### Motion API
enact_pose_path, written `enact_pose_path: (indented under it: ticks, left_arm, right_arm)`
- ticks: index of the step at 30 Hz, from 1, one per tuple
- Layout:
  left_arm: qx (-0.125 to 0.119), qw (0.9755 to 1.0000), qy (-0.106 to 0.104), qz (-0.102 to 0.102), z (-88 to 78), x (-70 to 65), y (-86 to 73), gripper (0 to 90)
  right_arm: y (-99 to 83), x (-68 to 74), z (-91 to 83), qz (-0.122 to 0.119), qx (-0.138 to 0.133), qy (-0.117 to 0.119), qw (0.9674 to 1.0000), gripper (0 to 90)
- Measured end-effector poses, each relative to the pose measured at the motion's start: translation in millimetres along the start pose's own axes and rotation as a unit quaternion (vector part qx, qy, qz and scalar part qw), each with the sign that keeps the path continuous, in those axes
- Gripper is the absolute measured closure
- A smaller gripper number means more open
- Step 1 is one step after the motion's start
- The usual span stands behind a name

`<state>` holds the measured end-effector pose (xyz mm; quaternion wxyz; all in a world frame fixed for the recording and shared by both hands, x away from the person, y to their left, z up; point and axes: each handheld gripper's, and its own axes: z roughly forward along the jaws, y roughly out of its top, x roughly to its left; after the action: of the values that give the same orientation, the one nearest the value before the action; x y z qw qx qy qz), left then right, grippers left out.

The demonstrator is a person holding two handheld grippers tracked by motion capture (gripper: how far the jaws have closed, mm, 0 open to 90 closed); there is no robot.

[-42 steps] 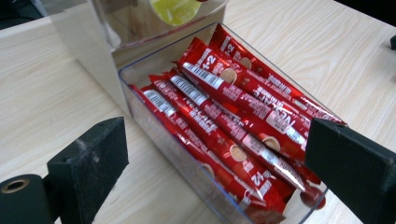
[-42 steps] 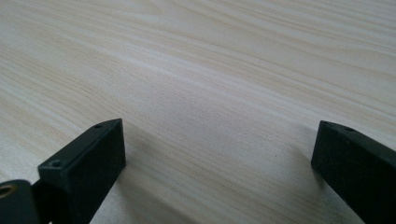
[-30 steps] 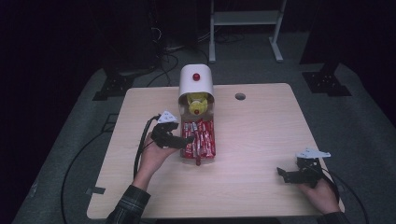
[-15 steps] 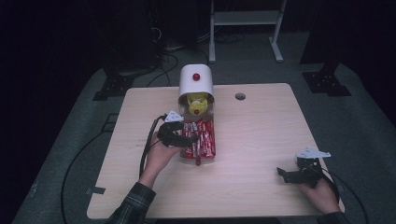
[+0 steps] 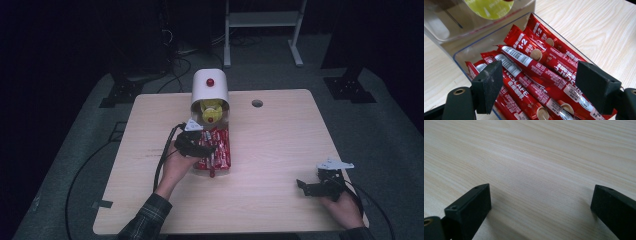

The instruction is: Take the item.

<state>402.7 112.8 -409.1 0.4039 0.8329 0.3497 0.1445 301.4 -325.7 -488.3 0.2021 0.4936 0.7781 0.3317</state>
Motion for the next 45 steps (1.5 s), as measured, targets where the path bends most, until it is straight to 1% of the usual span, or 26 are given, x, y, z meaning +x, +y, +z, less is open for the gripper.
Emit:
enact_pose_path:
  ticks: [4,9,16,19,20,21,27,29,31,32,33,35,36,38,39,42,44,45]
  left_arm:
    - [0.005,1.0000,-0.003,-0.002,3.2,-0.3,-1.6,22.9]
    - [0.010,0.9999,-0.005,0.000,4.5,-0.5,-2.2,25.3]
    - [0.012,0.9998,-0.013,-0.005,3.4,-0.2,-3.9,32.8]
    - [0.013,0.9996,-0.022,-0.010,3.5,-1.0,-4.0,37.9]
    - [0.013,0.9996,-0.022,-0.010,3.5,-1.0,-4.0,39.7]
    - [0.014,0.9996,-0.024,-0.010,3.5,-1.7,-3.9,39.7]
    - [0.018,0.9990,-0.037,-0.016,4.0,-2.6,-3.9,49.4]
    - [0.019,0.9989,-0.039,-0.016,4.1,-2.8,-3.8,50.8]
    - [0.020,0.9987,-0.043,-0.016,4.1,-3.5,-3.9,54.7]
    - [0.022,0.9985,-0.047,-0.015,4.0,-3.8,-3.8,60.3]
    - [0.024,0.9986,-0.046,-0.014,3.8,-4.1,-3.6,60.3]
    - [0.028,0.9985,-0.045,-0.012,3.2,-5.2,-3.0,64.1]
    - [0.031,0.9986,-0.043,-0.007,2.2,-5.8,-2.4,69.3]
    - [0.033,0.9986,-0.042,-0.005,1.8,-6.2,-2.3,70.9]
    - [0.035,0.9986,-0.040,-0.003,1.5,-6.9,-2.0,75.2]
    - [0.035,0.9986,-0.040,-0.002,0.8,-7.2,-1.9,82.5]
    - [0.034,0.9986,-0.040,-0.003,0.5,-7.1,-1.9,85.7]
    - [0.035,0.9986,-0.041,-0.001,0.0,-6.8,-1.9,85.7]
  right_arm:
    - [0.0,0.0,0.0,0.000,0.000,0.000,1.0000,2.0]
    - [0.0,0.0,0.0,0.000,0.000,0.000,1.0000,2.0]
    - [0.0,0.0,0.0,0.000,0.000,0.000,1.0000,2.0]
    - [0.0,0.0,0.0,-0.001,0.000,0.000,1.0000,2.0]
    - [0.0,0.0,0.0,-0.001,0.000,0.000,1.0000,2.0]
    - [0.0,0.0,0.0,-0.001,0.000,0.000,1.0000,2.0]
    - [0.0,0.0,0.1,-0.001,0.000,0.000,1.0000,2.0]
    - [0.0,0.0,0.0,-0.001,0.000,0.000,1.0000,2.0]
    - [0.0,0.0,0.0,-0.001,0.000,0.000,1.0000,2.0]
    - [0.0,0.0,0.0,-0.001,0.000,0.000,1.0000,2.0]
    - [0.0,0.0,0.0,-0.001,0.000,0.000,1.0000,2.0]
    - [0.0,0.0,0.0,0.000,0.000,0.000,1.0000,2.0]
    - [0.0,0.0,0.0,-0.001,0.000,0.000,1.0000,2.0]
    - [0.0,0.0,0.0,-0.001,0.000,0.000,1.0000,2.0]
    - [0.0,0.0,0.1,-0.001,0.000,0.000,1.0000,2.0]
    - [0.0,0.0,0.0,-0.001,0.000,0.000,1.0000,2.0]
    - [0.0,0.0,0.0,-0.001,0.000,0.000,1.0000,2.0]
    - [0.0,0.0,0.0,-0.001,0.000,0.000,1.0000,2.0]
